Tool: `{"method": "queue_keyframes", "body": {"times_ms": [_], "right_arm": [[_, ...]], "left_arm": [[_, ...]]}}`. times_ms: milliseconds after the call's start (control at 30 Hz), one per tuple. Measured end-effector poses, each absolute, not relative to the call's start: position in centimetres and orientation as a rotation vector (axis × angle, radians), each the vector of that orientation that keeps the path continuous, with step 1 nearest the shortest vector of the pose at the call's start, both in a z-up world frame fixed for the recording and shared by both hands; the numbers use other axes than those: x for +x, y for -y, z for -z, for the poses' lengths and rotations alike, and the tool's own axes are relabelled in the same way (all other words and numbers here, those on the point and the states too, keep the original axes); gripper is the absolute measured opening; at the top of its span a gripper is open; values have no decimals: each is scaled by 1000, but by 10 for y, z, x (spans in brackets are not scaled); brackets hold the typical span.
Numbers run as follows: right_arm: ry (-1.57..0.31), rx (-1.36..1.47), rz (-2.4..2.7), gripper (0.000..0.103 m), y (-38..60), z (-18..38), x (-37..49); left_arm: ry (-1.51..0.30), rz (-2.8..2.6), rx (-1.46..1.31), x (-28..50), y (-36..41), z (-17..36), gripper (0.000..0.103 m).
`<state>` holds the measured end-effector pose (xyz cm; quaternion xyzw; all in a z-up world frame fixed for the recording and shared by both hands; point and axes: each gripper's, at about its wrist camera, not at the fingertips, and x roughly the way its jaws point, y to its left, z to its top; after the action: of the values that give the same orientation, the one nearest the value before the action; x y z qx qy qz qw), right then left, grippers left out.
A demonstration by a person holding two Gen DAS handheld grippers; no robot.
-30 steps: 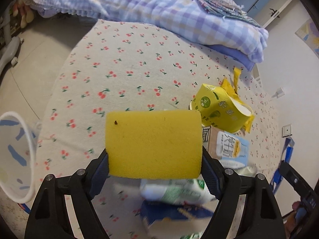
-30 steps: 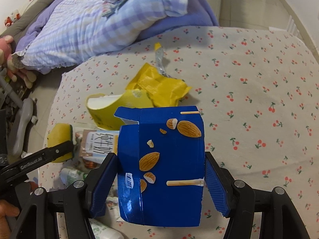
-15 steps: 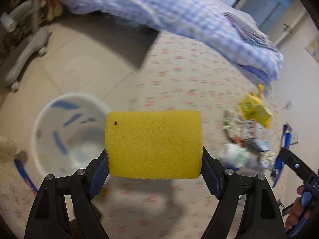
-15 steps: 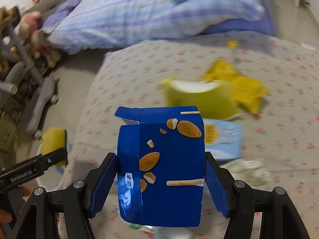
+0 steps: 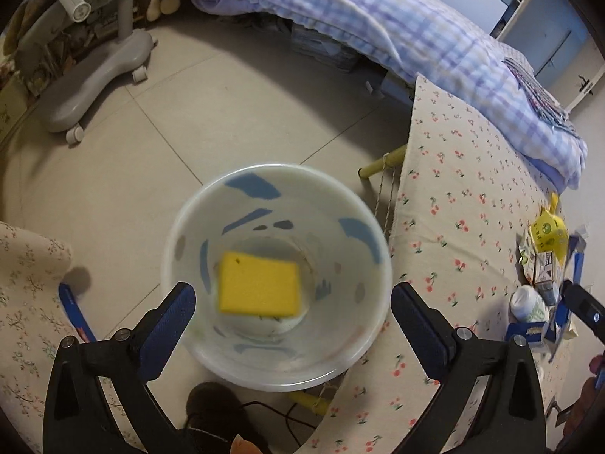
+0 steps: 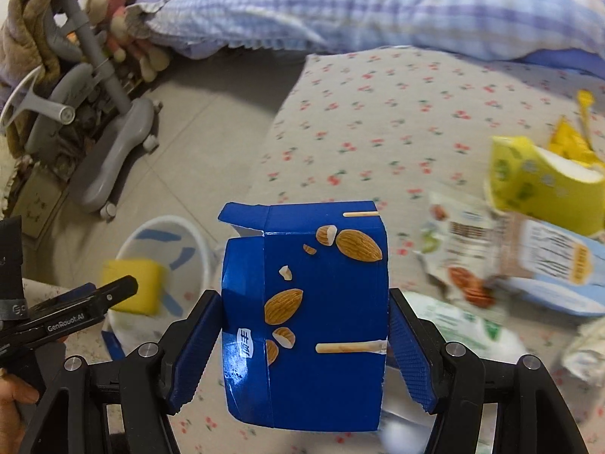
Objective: Collect trash
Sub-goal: 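Carry the yellow sponge to the wastebasket and release it with the left tool, then drop the blue almond box into the wastebasket with the right tool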
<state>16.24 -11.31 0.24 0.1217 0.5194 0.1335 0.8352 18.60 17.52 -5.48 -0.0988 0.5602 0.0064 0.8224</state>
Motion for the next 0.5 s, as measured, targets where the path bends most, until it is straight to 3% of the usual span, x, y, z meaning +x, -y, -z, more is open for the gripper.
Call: {"method": "queue_keyframes", "body": {"times_ms": [500], "right_arm": [[-1147,223,-379,74,15,26,190]], "left_arm": [[-1139,-116,-109,138,-233,40,103]]}}
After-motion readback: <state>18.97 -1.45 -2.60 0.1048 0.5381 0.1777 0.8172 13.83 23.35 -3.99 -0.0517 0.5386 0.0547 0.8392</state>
